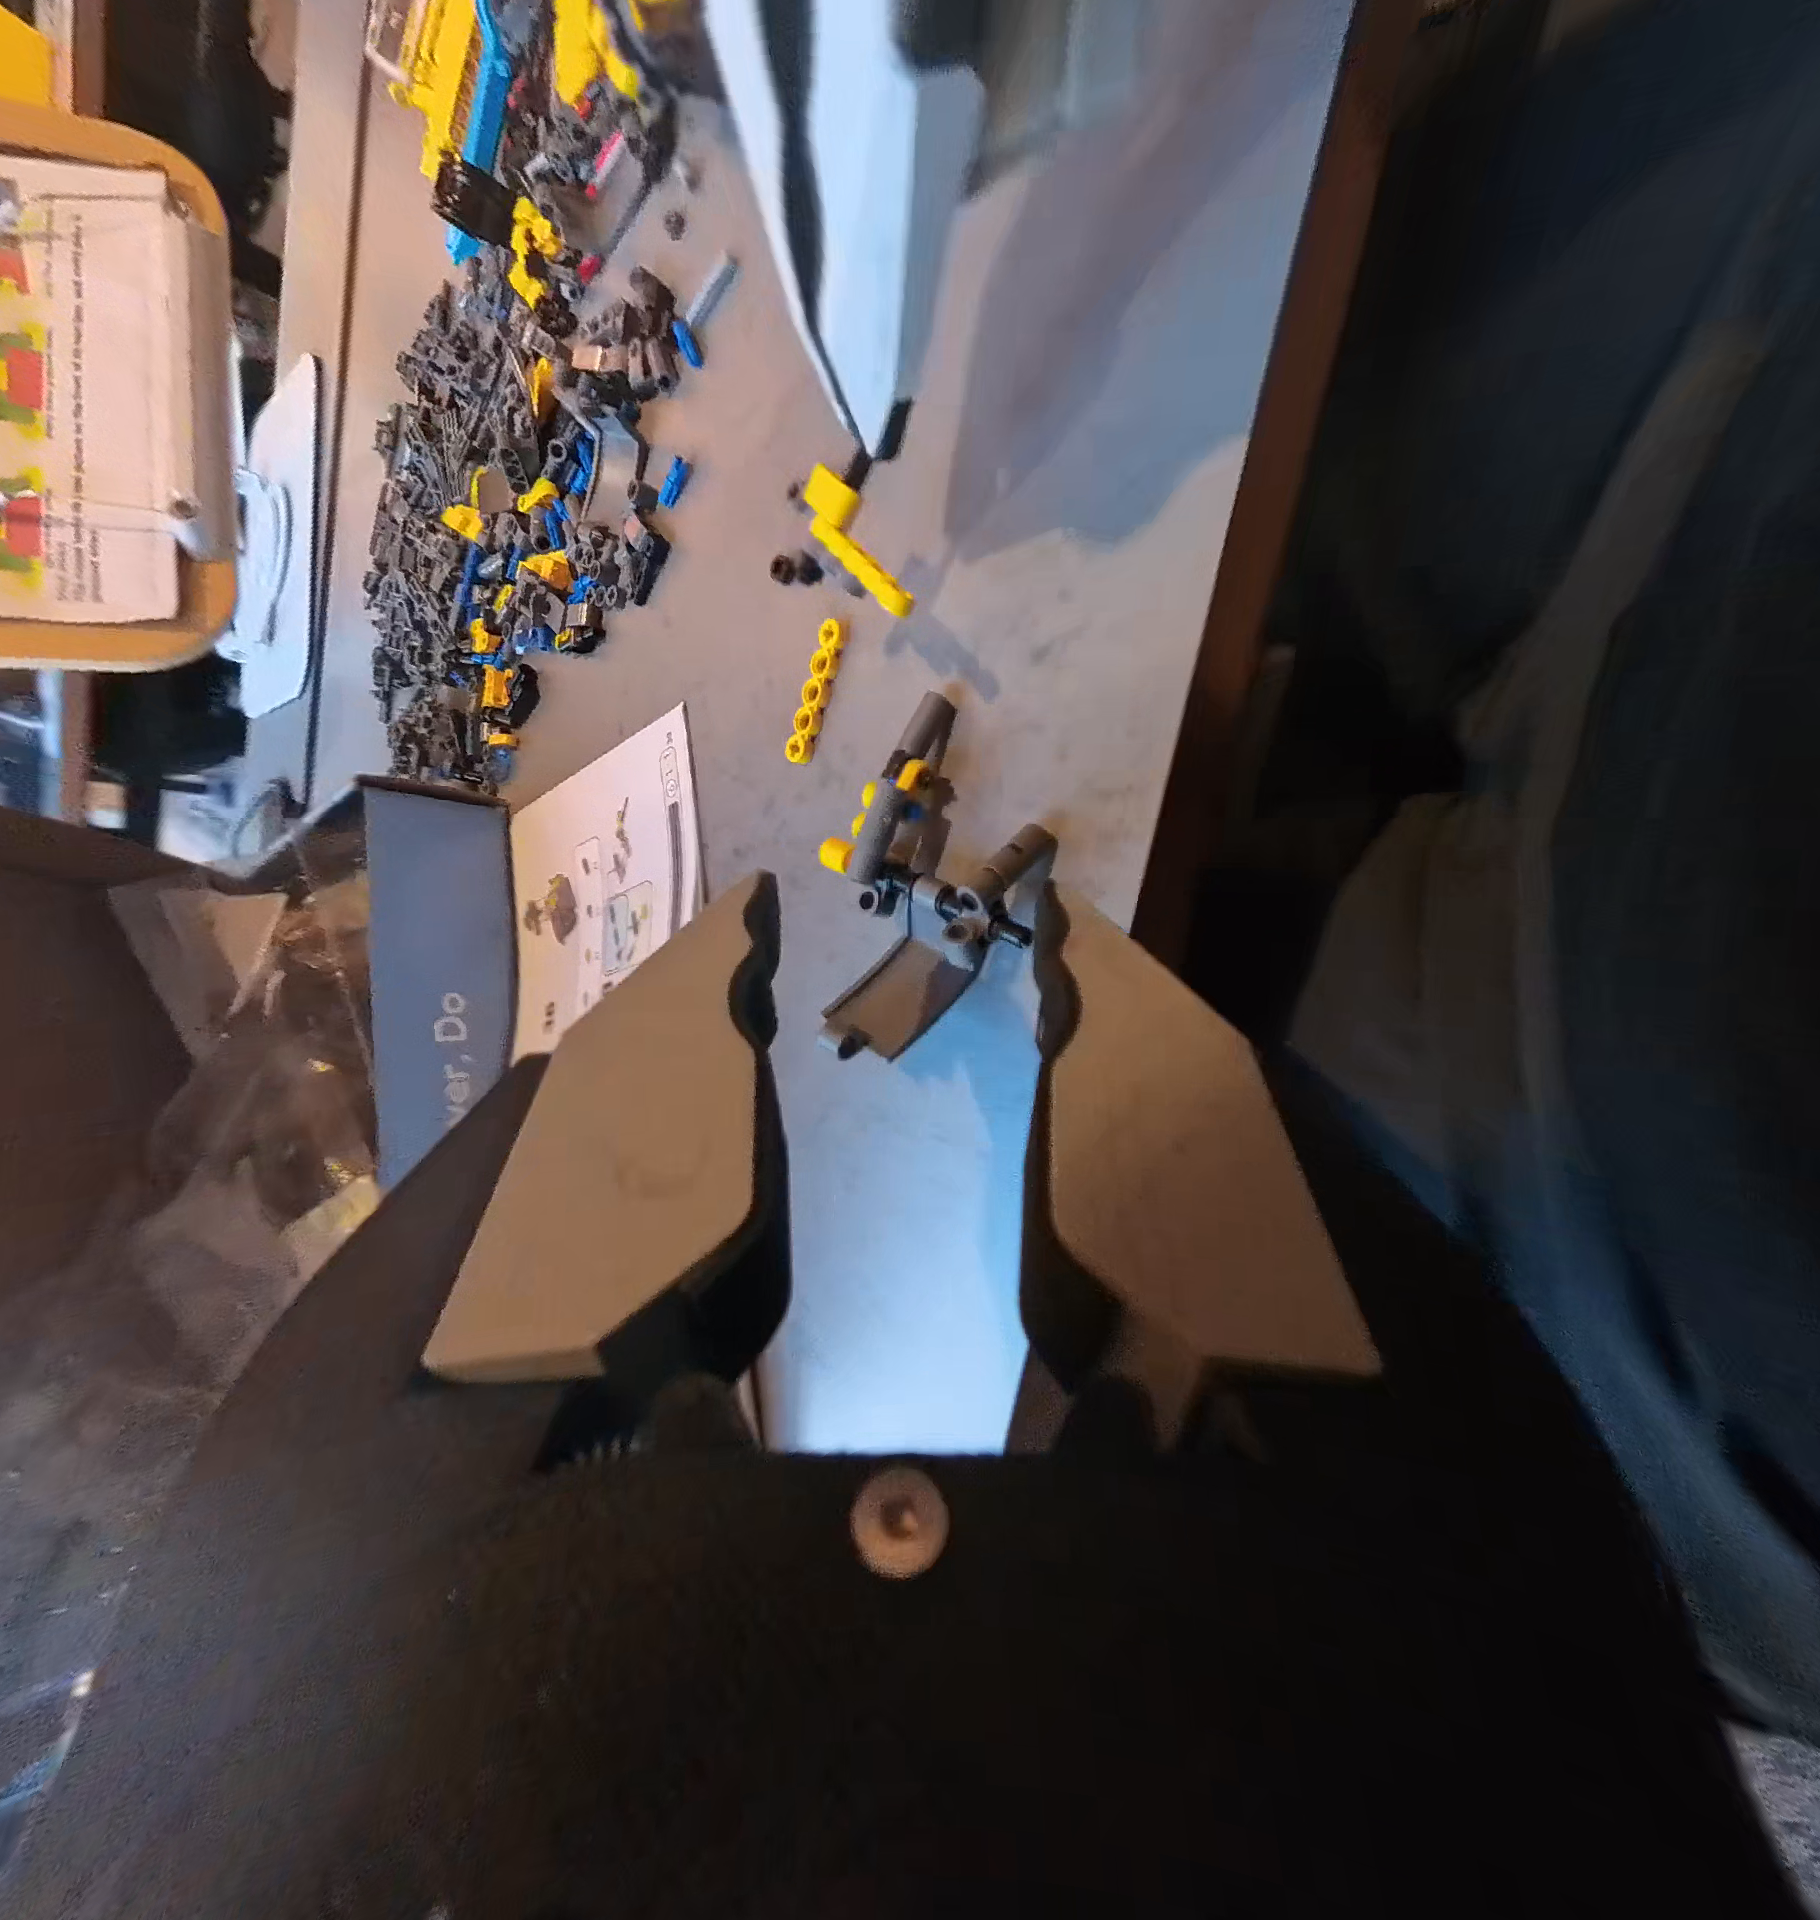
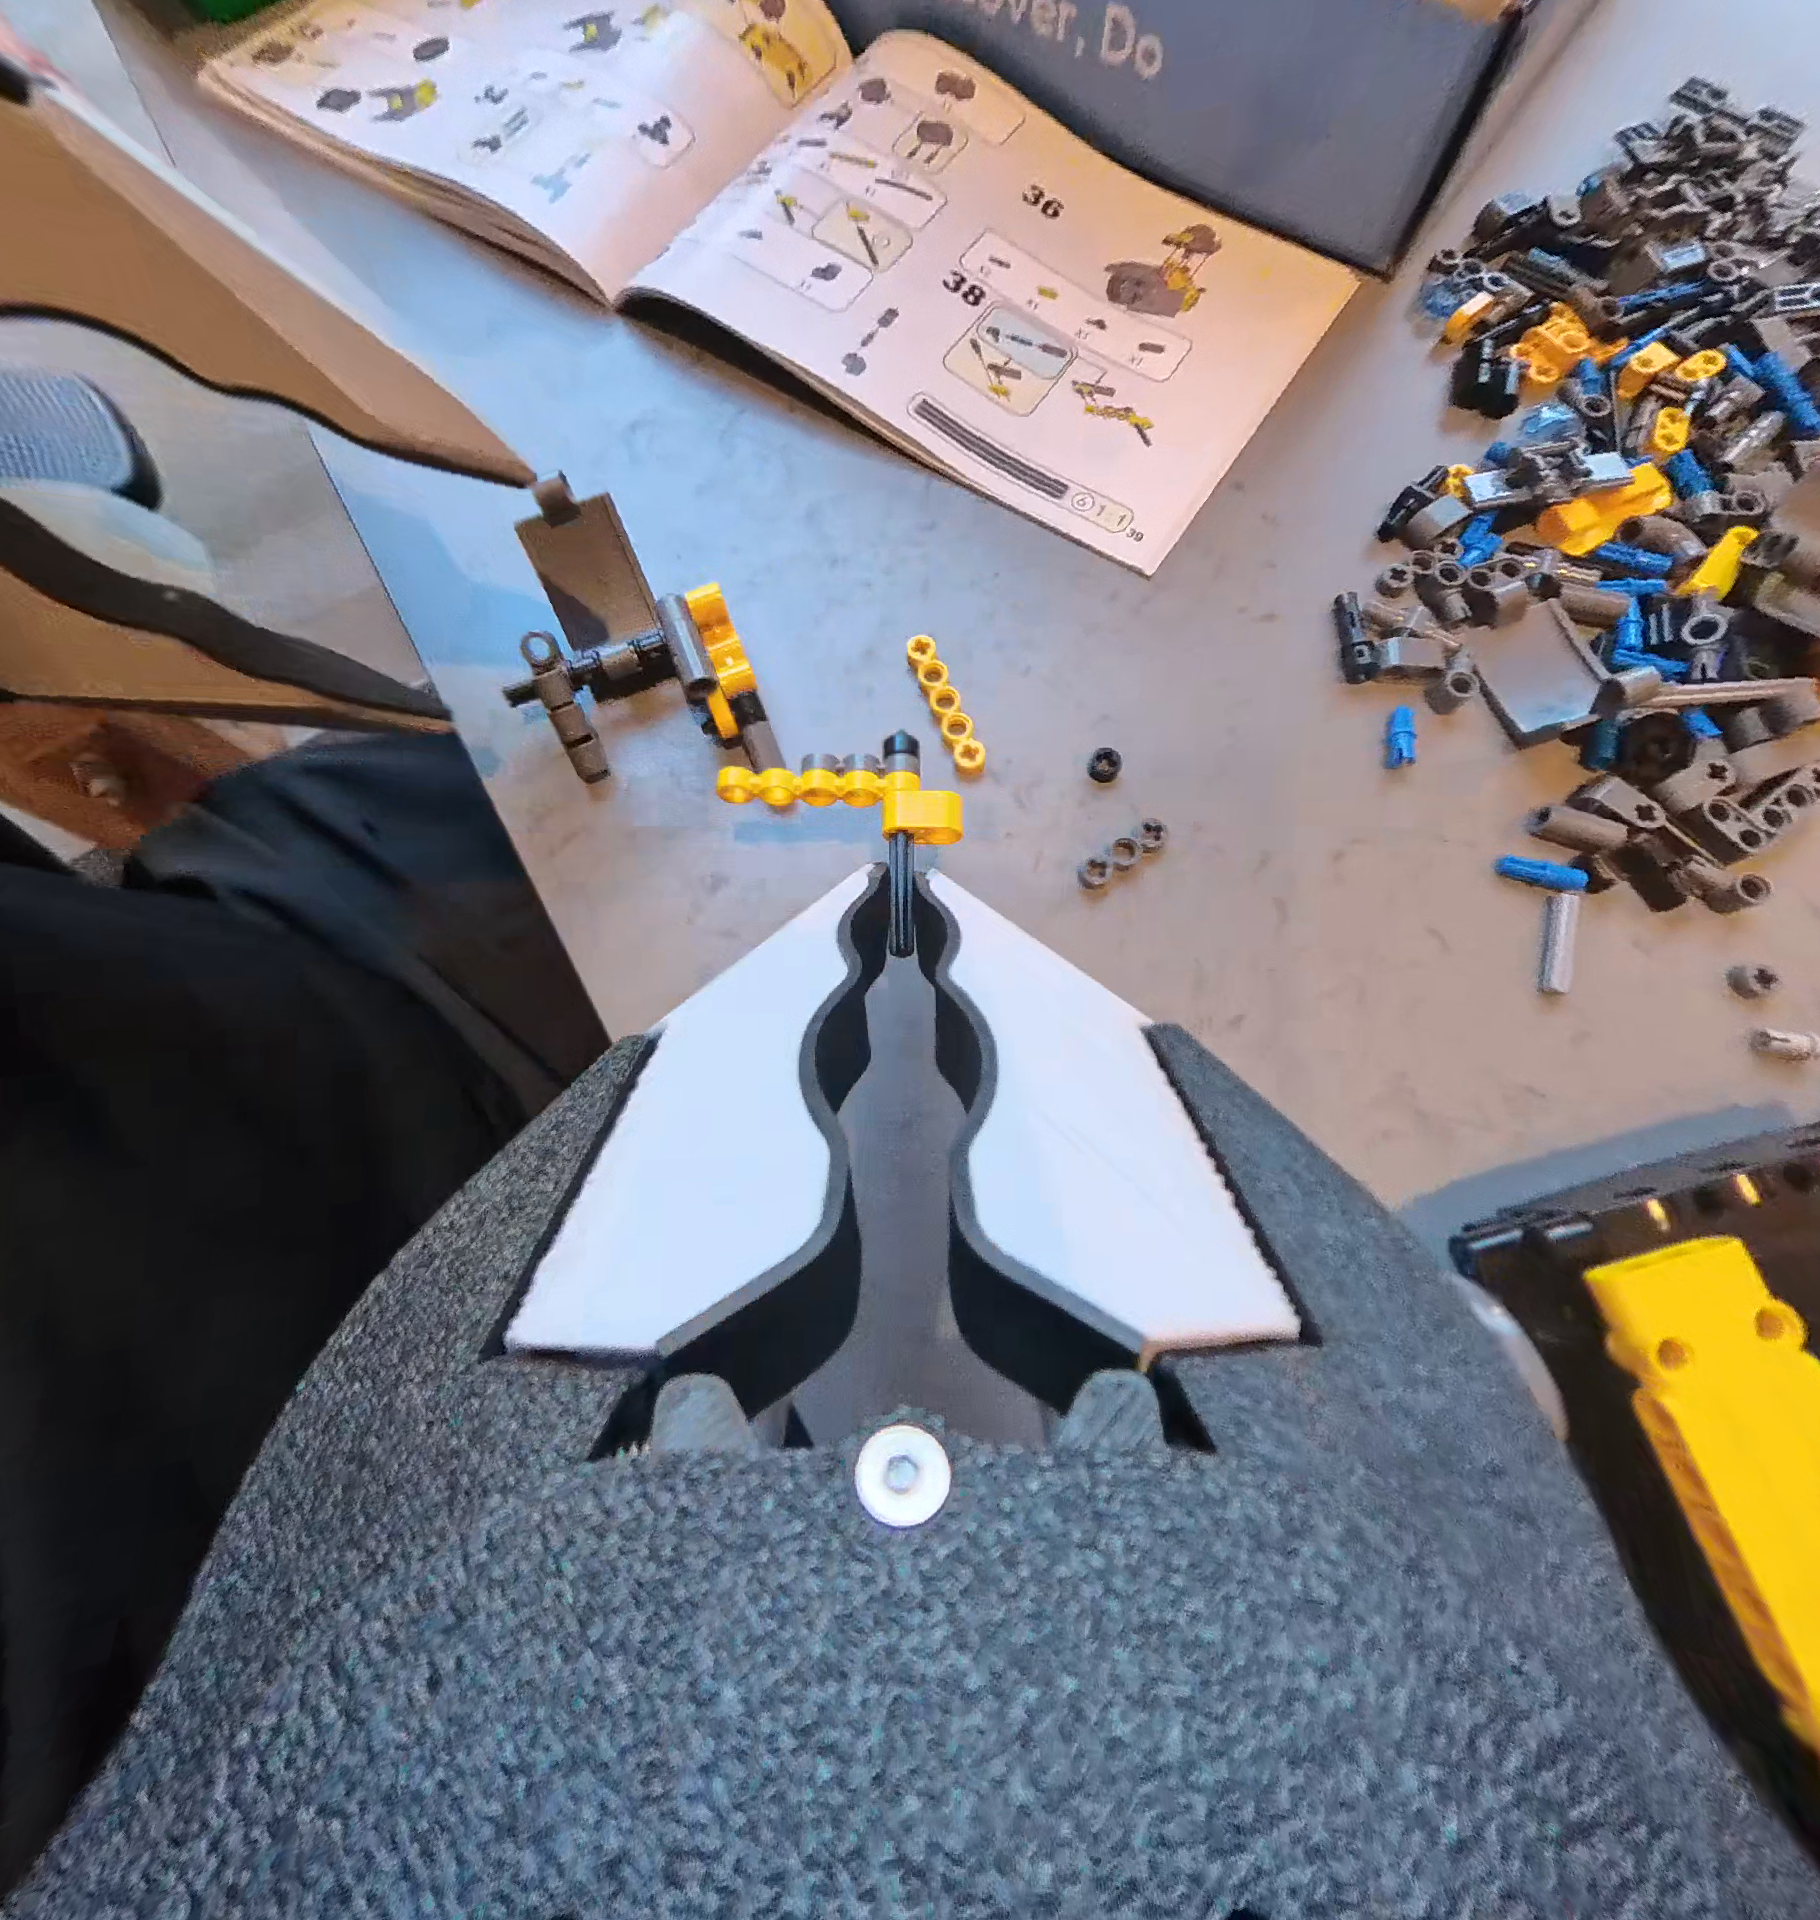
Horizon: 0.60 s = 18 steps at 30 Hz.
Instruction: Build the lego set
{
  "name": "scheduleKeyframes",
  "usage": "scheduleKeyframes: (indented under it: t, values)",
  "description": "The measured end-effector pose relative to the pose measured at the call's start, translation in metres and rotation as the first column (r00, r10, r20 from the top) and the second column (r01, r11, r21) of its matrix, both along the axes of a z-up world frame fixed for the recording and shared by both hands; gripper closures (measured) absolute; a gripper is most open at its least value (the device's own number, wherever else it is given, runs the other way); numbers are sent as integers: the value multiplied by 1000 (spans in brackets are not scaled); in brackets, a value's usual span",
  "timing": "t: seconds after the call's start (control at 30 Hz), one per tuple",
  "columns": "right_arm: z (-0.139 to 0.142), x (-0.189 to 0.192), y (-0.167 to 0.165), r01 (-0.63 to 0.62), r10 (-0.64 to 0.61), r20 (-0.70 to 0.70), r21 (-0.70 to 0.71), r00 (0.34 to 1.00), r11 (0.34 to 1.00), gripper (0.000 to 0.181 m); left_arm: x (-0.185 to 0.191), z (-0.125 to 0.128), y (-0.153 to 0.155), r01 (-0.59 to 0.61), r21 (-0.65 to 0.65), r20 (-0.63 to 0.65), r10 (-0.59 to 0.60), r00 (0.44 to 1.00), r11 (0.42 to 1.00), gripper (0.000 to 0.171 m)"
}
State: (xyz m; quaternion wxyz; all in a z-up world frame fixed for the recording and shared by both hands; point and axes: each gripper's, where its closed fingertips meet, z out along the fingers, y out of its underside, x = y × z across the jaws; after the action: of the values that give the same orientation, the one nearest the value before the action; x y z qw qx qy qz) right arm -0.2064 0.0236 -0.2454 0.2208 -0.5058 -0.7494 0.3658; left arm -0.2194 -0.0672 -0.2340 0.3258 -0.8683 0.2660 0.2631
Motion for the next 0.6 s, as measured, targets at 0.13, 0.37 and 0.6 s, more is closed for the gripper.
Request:
scheduleKeyframes:
  t: [0.13, 0.37, 0.6]
  values:
    - [-3, 4, -10, 33, -35, -23, -68, 999, 997, 177, -6, 19, 8, -75, 52, 105, 69, 992, 996, 139]
    - [-2, 8, -29, 28, -35, -51, -131, 998, 991, 177, 7, -3, 26, -126, -6, 285, 122, 951, 992, 144]
    - [-5, 12, -39, -35, 28, -77, -93, 997, 995, 177, 22, -13, 22, -135, 14, 324, 123, 938, 991, 157]
